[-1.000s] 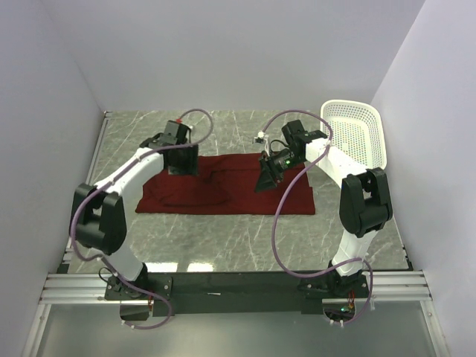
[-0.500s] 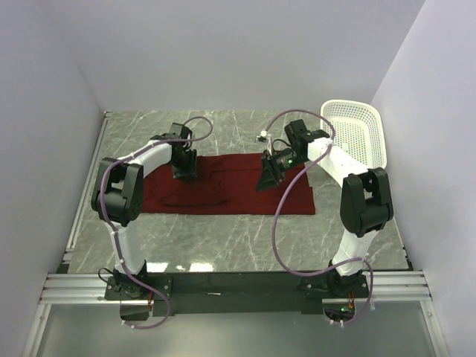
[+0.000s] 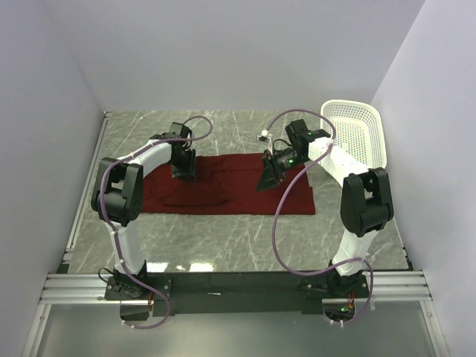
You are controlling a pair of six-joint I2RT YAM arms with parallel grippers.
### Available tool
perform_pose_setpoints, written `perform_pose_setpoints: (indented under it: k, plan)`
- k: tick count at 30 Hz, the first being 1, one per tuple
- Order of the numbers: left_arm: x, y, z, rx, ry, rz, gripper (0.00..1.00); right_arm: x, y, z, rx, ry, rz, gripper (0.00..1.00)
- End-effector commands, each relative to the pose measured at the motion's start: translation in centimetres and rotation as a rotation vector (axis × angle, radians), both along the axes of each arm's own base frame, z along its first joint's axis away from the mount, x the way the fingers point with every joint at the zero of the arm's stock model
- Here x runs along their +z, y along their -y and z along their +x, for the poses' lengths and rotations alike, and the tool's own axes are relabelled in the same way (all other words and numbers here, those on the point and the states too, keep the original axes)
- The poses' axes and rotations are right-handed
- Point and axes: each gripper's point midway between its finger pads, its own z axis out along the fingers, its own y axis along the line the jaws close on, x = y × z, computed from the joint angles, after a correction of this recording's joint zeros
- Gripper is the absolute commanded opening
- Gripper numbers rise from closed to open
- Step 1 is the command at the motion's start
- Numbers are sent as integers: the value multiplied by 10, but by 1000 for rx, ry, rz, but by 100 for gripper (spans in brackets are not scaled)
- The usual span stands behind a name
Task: Fold and stack the t-shirts
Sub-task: Fold the tshirt
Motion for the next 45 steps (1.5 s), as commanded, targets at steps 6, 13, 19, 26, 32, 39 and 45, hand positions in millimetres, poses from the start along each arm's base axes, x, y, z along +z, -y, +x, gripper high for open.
perform_pose_setpoints:
  k: [6,13,19,26,32,39,45]
  plan:
    - [-7,-1,-6,-33,-33,6,37,16,-1,6,9,35,43,52]
    - [1,1,-3,-32,-12,-3,3,17,-1,6,8,36,46,52]
    - [30,3,9,-31,58,-18,1,17,0,7,5,32,47,52]
    - [53,5,18,-25,121,-30,1,17,1,7,6,31,48,52]
    - [65,1,26,-11,162,-9,1,18,1,7,6,32,49,52]
    - [69,-8,42,25,193,16,1,16,3,7,4,25,50,52]
    - [78,-24,70,75,243,65,1,18,3,7,5,24,54,52]
